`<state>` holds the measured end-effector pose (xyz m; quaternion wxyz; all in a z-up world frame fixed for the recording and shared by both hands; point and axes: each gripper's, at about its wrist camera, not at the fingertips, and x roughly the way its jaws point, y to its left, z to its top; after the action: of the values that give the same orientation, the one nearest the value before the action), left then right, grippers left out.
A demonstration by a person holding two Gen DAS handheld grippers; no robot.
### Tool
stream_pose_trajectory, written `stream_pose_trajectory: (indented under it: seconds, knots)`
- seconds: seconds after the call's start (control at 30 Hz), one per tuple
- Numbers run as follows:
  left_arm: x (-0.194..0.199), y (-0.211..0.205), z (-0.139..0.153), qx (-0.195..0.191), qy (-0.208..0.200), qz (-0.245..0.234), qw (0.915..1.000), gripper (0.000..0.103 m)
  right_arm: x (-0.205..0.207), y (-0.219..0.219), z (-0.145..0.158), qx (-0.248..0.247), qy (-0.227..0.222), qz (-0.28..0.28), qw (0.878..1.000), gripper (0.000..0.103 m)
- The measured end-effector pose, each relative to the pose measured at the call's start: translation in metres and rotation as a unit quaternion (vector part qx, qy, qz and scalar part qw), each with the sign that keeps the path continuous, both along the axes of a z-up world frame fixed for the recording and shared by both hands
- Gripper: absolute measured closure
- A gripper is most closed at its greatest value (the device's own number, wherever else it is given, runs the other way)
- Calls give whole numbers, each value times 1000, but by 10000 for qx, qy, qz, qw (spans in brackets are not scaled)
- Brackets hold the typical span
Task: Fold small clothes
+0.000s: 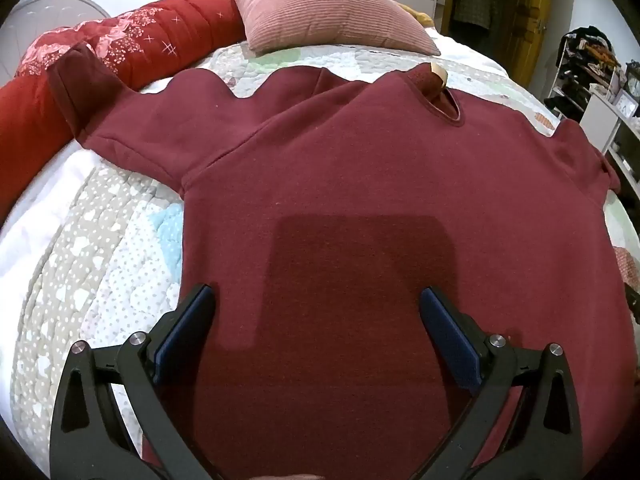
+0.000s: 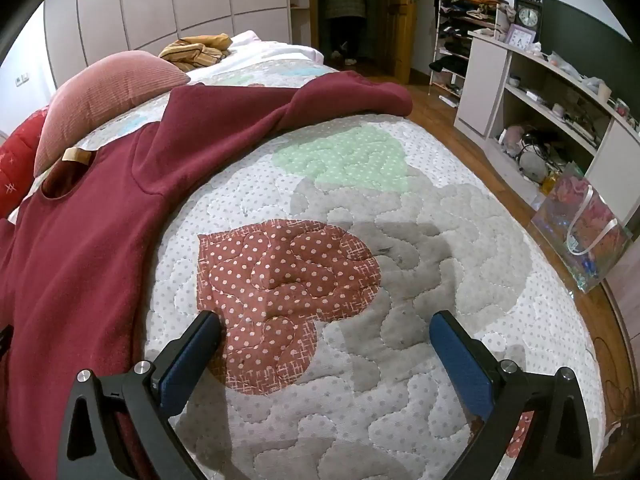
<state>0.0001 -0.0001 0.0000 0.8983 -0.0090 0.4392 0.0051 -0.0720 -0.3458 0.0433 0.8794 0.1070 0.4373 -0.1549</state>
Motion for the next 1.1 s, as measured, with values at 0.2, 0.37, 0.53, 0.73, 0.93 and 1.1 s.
stream_pose_trajectory:
  seconds: [0.2,0.37,0.53,0.73,0.93,1.1]
  knots:
    - [0,0,0,-16,-8,1,10000,0,0,0,0,-69,19,1,10000,0]
    - [0,0,0,-44,-1,-2,10000,0,0,0,0,-60,14,1,10000,0]
    - [0,2,0,-68,9,-5,10000,0,0,0,0,-69,19,1,10000,0]
    - [-2,3,2,-93,12,-4,10000,0,0,0,0,-68,18,1,10000,0]
    - [-3,4,2,-98,7,-7,10000,0,0,0,0,-66,19,2,10000,0]
    - [0,3,0,-141,19,-9,9999,0,0,0,0,-76,22,1,10000,0]
